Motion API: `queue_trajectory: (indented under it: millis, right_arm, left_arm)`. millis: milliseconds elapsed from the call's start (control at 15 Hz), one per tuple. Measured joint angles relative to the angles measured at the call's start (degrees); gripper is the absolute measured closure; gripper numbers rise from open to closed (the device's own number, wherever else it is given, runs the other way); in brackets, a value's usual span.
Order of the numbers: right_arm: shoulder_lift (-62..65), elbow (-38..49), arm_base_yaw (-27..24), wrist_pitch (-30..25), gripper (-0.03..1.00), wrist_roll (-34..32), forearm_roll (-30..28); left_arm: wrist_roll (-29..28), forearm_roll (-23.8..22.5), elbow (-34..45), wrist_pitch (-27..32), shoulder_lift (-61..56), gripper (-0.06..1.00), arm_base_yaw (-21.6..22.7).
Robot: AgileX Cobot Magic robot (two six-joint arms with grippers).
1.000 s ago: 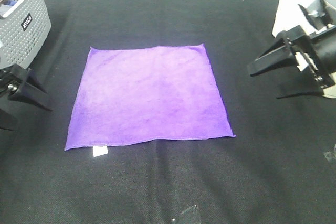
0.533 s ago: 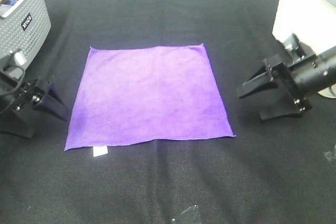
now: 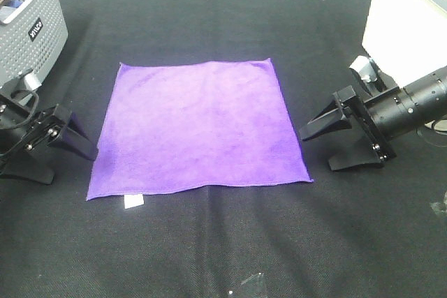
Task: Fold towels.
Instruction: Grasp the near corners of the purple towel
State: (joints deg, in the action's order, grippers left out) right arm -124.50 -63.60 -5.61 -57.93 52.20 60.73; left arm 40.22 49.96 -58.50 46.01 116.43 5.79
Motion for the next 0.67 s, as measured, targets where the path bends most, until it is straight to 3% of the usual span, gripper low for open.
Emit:
queue_trajectory:
  millis: [267, 533, 667]
  right_arm:
    - [-0.5, -0.3, 1.6, 1.1, 0.11, -1.0, -0.4]
    - [-2.2, -1.6, 9.3, 3.6, 0.31, -2.9, 0.1]
    - [-2.2, -2.6, 12.0, 4.9, 0.35, -4.2, -1.4]
  left_arm:
    - [-0.2, 0.5, -0.1, -0.7, 0.1, 0.07, -4.8]
    - [-4.2, 1.3, -2.4, -2.1, 1.9, 0.17, -11.8]
    - [-5.2, 1.4, -4.0, -1.3, 3.2, 0.2, -13.0]
